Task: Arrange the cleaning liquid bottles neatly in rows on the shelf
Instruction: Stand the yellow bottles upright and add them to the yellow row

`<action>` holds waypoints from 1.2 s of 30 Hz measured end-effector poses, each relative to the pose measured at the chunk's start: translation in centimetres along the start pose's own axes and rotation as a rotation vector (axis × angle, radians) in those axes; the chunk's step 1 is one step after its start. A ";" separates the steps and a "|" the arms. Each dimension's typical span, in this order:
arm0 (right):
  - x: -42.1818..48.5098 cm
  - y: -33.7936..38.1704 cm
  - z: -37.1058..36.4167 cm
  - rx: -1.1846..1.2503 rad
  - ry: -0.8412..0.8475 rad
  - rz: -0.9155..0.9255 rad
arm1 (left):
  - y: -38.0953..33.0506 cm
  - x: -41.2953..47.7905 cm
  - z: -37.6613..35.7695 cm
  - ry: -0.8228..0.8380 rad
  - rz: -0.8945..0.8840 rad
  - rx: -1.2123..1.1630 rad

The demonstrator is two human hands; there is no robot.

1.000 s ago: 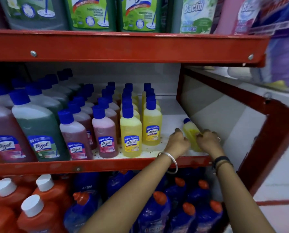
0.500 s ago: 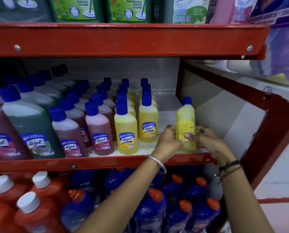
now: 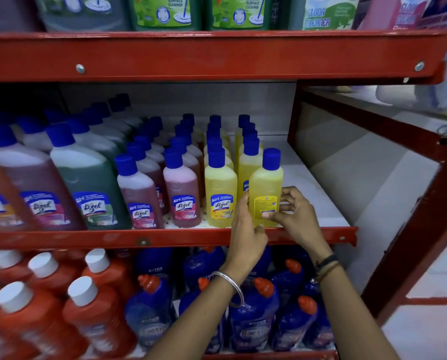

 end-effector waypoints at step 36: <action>-0.1 0.7 -0.6 0.070 0.202 0.019 | -2.1 -1.1 1.8 0.106 -0.076 0.332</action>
Point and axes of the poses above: each hand's wrist, its own x-axis towards the middle knuckle, its own z-axis out of the back of the hand, y = z × x, the point moved 2 cm from there along x, towards the middle knuckle, and after that the axes turned 8 degrees about -y, right-handed, at the moved point
